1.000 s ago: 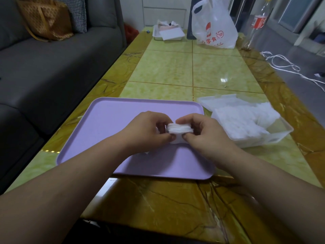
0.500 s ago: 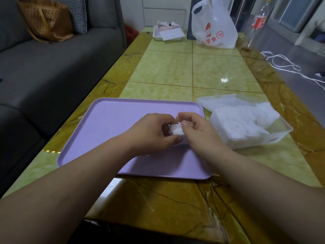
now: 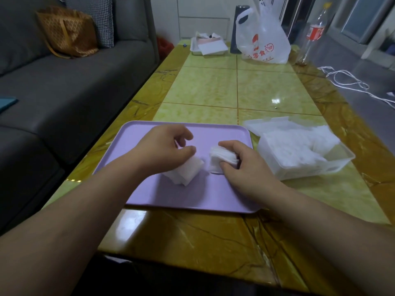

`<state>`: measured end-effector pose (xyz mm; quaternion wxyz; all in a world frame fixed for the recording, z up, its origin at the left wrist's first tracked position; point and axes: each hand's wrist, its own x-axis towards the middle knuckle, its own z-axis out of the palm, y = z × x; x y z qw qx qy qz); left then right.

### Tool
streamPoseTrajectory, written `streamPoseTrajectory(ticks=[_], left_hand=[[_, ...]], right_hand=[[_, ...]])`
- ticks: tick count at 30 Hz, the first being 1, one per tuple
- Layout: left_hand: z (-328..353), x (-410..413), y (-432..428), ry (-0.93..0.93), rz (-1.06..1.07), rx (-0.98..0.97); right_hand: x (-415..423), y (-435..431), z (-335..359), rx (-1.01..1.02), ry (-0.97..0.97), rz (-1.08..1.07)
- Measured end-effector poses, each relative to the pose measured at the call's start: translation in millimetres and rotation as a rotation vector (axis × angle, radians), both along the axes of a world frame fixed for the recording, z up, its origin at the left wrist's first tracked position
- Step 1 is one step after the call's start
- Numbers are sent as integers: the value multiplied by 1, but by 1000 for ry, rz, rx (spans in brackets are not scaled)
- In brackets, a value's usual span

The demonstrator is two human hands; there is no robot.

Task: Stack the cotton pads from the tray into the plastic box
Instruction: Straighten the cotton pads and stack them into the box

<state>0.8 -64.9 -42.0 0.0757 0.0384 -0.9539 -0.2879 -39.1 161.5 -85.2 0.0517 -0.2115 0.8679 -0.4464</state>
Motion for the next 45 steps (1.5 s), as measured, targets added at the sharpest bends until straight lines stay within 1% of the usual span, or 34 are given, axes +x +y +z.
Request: streamPoseTrajectory(ticks=[2,4,5,10,13,16,20,24,27,29,31,34,36,38,40,42,45], left_hand=[[2,8,-8,-114,22,-75],[0,16,-8,-192,-2,-80],[-2,19,-7,-200,-7,-69],[-6,20,-1,-102,-13,-22],[-7,18,4,-122,-53,-21],[-8,17,10,-155,-107,-76],[-11,7,14,-48,-112,-186],[-13,-5,18,20,-72,-219],[-7,-6,19,76,-89,-204],[-1,-1,16,71,-109,-203],[7,7,14,55,-136,-144],[13,15,14,23,-228,76],[9,16,17,-43,-286,157],[2,15,20,-85,-301,200],[-3,12,23,-113,-280,253],[-7,8,28,-104,-256,281],[-9,4,34,-98,-247,297]], right_hand=[[2,0,0,-16,1,-17],[5,0,-1,-15,18,-34],[7,-2,0,-7,27,-35],[8,-3,-2,-30,34,-59],[7,-2,-3,-45,45,-100],[6,-3,-4,-63,57,-118],[6,-3,-7,-96,63,-137],[3,-3,-7,-125,67,-175],[1,-3,-7,-127,79,-183],[1,-3,-6,-127,62,-181],[1,-3,-6,-128,46,-174],[0,-3,-4,-131,23,-151],[-2,-1,-2,-131,3,-119],[-4,1,1,-127,-24,-77],[-8,6,2,-166,-98,-41],[-11,11,3,-216,-186,-4],[-14,14,5,-256,-239,26]])
